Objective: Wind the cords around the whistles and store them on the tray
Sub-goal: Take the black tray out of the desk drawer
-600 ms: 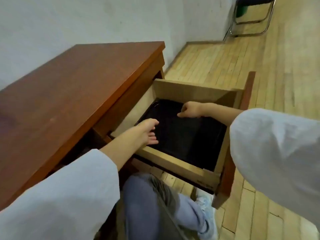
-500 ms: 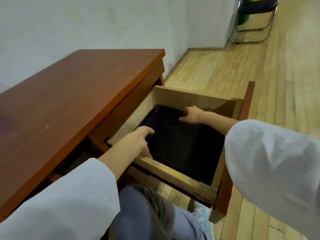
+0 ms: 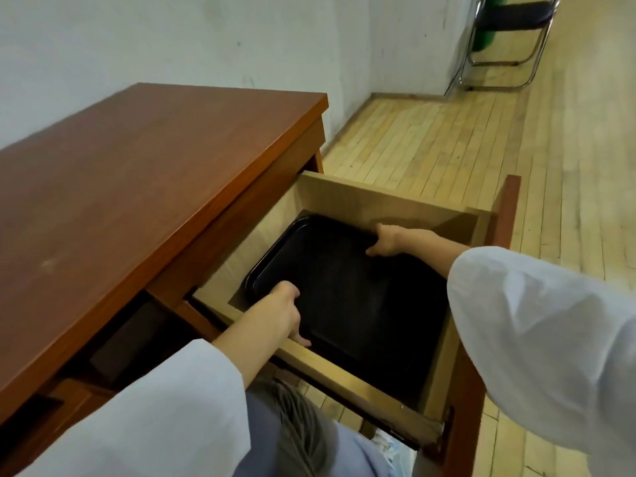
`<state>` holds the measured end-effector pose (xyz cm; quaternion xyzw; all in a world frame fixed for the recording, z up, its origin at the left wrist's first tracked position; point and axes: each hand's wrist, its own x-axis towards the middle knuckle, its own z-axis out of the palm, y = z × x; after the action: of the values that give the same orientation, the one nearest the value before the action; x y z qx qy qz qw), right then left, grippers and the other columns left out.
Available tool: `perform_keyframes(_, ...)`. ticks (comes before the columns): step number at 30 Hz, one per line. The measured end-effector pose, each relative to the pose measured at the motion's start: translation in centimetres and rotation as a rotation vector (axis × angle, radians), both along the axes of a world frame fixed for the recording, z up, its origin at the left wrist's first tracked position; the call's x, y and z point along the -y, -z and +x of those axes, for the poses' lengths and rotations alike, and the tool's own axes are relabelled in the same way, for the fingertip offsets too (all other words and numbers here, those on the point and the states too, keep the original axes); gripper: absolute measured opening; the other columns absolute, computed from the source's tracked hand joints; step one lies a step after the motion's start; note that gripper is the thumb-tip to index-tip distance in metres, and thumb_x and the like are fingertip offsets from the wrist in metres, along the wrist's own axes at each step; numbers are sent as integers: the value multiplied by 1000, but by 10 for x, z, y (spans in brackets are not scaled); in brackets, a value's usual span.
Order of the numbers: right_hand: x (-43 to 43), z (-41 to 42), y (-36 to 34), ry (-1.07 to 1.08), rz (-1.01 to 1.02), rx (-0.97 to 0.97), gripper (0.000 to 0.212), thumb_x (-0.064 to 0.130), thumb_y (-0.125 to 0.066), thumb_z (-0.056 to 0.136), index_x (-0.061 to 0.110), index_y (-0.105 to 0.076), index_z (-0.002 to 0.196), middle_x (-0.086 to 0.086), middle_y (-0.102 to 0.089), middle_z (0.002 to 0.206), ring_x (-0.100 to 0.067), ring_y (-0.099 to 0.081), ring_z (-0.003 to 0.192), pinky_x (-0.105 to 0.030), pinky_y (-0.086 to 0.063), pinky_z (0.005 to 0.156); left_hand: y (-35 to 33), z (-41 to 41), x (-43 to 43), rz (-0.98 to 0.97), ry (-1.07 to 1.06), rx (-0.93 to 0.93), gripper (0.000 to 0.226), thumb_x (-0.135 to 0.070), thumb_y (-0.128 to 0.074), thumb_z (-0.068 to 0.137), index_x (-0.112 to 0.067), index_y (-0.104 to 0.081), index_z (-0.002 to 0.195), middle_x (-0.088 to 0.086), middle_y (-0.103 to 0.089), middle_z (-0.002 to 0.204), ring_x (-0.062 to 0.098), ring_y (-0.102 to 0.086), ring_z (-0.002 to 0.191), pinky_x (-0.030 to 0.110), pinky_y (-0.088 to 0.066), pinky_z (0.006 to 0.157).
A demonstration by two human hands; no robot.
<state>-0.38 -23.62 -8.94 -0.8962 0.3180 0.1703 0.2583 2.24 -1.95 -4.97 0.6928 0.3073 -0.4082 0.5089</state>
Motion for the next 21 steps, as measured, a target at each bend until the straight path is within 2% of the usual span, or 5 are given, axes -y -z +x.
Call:
perform_keyframes(4,-8,-4,6,-47,-106,-34,84,43,-60,86,13,-13,148,-18,-20,152,-38,-31,135,-45,-34,107,15,0,1,-16,85,10,46,-16,-49,93,-13,-36,137,20,-40,138,42,-37,127,61,-27,107)
perform_keyframes(11,-4,-9,-16,-32,-214,29,62,41,-58,87,13,-36,137,-16,-44,137,-33,-47,121,-43,-44,98,17,6,2,96,244,258,45,-15,-49,91,-7,-40,134,16,-45,136,34,-47,122,39,-44,88)
perform_keyframes(17,-7,-18,-41,17,-297,43,52,38,-56,88,13,-42,131,-13,-54,125,-32,-54,112,-43,-48,91,-2,26,1,199,374,398,61,-2,-47,91,-9,-20,145,17,-31,146,33,-36,131,42,-37,107)
perform_keyframes(19,-12,-27,-49,33,-315,12,47,36,-55,89,11,-45,128,-11,-57,119,-30,-57,106,-40,-50,86,-10,32,-2,278,438,510,58,-5,-49,86,-13,-32,141,16,-35,144,33,-42,126,44,-46,96)
perform_keyframes(21,-17,-36,-55,28,-341,-28,40,35,-54,90,10,-51,121,-8,-59,106,-26,-59,95,-35,-50,77,-23,30,-6,309,502,636,49,-5,-48,90,-14,-39,137,15,-40,138,28,-48,113,35,-50,65)
